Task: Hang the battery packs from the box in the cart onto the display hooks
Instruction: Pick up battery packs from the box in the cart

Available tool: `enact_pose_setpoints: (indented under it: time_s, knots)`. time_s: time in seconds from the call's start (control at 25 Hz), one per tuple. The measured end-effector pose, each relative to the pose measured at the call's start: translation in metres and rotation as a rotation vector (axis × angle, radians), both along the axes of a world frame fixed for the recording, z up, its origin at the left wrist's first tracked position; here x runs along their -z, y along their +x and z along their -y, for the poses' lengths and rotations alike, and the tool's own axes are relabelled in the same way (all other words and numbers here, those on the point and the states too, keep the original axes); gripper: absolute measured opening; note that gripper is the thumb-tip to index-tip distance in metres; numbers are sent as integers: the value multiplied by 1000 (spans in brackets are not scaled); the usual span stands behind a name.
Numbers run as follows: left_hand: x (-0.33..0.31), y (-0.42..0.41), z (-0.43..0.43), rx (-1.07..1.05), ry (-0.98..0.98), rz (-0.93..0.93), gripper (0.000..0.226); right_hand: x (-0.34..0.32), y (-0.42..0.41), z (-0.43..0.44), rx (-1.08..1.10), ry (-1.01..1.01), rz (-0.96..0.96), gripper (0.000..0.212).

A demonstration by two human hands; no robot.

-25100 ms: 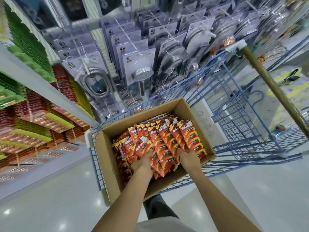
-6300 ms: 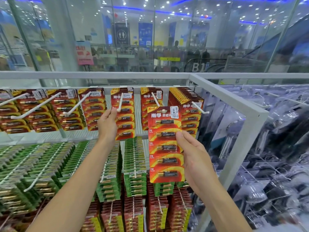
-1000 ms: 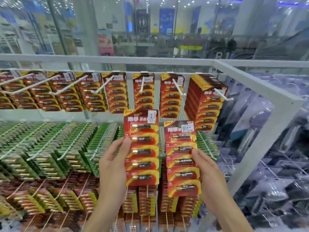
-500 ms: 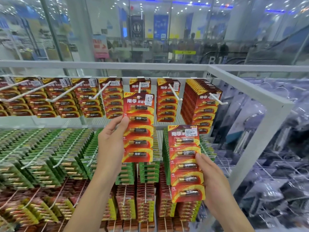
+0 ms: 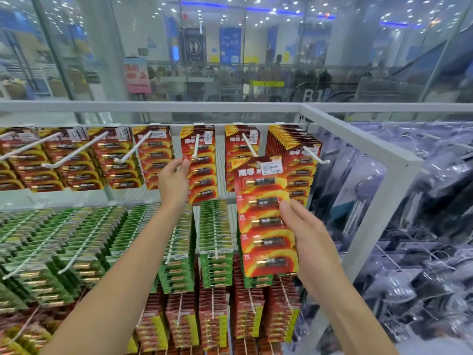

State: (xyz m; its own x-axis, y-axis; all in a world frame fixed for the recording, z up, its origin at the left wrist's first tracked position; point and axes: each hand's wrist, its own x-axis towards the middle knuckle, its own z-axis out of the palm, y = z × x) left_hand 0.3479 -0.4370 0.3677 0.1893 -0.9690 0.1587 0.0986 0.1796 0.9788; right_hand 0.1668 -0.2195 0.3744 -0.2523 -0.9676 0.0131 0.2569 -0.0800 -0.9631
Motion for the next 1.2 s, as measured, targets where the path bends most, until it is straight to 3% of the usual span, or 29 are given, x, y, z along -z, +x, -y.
enact_pose_setpoints:
  time_s: [0.24,0.4,0.64,1.2]
  knots:
    - [11,-1,25,-63,-7,98,19,-13,10,14,5,-10,-2,35]
    - [13,-1,27,-67,-18,129,24,-12,10,11,47,-7,11,21]
    - [18,1,32,-70,-36,152,28,-13,14,17,60,26,1,22]
    - [22,8,39,-106,-44,171,22,10,2,171,245,90,-251,43]
